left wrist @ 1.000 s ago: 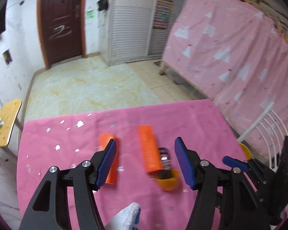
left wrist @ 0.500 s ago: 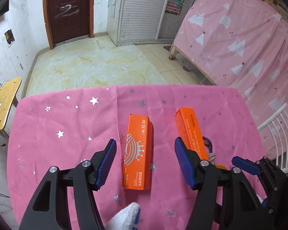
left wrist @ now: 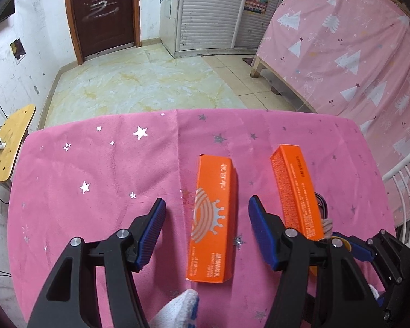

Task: Collect trash
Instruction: 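Grasp an orange box with the left gripper while the right grasps the yellow cup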

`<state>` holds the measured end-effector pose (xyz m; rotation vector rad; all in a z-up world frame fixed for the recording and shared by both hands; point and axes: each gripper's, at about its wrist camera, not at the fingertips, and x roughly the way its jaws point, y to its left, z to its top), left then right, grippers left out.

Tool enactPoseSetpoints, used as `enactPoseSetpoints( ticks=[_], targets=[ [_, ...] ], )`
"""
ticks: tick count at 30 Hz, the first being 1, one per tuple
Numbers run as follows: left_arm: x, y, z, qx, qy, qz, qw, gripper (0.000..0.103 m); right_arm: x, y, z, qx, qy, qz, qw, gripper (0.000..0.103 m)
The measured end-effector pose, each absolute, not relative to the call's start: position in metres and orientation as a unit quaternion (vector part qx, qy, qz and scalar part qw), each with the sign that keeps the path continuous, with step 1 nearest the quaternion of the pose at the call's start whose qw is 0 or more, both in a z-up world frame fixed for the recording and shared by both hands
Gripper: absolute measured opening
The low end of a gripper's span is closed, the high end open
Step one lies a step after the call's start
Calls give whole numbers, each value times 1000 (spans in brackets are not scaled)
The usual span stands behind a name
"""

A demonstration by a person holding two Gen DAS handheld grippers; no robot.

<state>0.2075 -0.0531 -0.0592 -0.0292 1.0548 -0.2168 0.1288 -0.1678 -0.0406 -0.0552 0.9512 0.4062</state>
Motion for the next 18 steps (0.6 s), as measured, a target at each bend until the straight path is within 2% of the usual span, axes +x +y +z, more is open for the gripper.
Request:
enactPoseSetpoints(
  ticks=[2,3,4,7,10,14,18],
  targets=[
    [208,-54,-60,-12,501,-103,859,54,129,-169,-39,-23,453,190,871,51],
    [208,-55,-60,-10,500,-103,860,51,130,-172,-39,-20,453,188,871,43],
    [208,-56,-59,-8,498,-99,862,41,130,-173,-39,-20,453,187,871,39],
    [206,-57,-60,-4,494,-95,864,25,128,-175,-39,-19,454,190,870,39],
    [205,-56,-60,-4,492,-91,866,19,124,-176,-38,-24,456,197,868,39],
    [200,-56,-60,-5,490,-92,867,17,108,-176,-37,-11,467,229,854,39],
    [196,-50,-59,-17,495,-94,864,16,100,-197,-36,92,479,296,821,39]
  ],
)
